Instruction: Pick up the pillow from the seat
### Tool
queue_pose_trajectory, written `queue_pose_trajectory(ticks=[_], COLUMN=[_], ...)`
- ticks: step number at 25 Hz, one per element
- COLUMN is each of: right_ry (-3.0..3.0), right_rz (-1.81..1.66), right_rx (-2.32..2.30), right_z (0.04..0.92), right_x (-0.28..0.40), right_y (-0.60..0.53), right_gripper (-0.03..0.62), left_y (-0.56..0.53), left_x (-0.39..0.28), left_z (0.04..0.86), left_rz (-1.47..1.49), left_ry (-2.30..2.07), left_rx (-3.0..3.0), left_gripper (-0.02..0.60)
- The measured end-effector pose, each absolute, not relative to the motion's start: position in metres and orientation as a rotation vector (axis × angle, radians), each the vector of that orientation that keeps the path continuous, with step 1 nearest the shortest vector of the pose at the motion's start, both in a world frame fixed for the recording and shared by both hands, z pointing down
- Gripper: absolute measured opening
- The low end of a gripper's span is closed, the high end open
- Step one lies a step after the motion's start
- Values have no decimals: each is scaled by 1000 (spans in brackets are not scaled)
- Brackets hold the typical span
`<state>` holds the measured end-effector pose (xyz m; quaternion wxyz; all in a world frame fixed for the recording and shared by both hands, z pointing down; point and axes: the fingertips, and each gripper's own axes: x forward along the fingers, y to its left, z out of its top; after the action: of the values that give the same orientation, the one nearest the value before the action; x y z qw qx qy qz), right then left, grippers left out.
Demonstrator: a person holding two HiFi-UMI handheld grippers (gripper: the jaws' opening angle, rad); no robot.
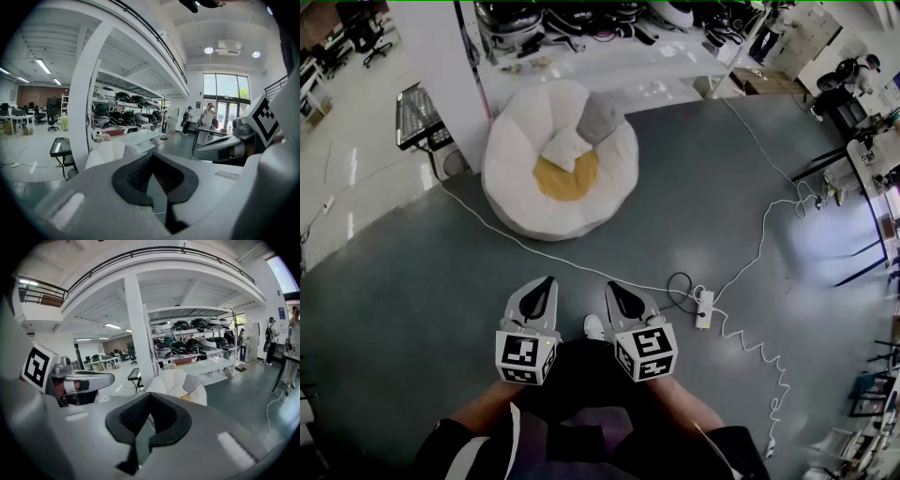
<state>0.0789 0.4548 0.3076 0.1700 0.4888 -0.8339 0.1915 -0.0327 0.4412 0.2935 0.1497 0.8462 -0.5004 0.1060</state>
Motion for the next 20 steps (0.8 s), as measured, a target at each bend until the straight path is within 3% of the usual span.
queue_pose_trajectory(ticks=[20], right_ry=[-2382], right_rz=[588], right_rx=[1468], right_z=[296], right_x=[65], right_y=[464], right_gripper=[2], left_y=[456], left_x=[-61], left_z=[286], left_rz=[266], left_ry=[-1447], left_rx=[2442], left_gripper=[2])
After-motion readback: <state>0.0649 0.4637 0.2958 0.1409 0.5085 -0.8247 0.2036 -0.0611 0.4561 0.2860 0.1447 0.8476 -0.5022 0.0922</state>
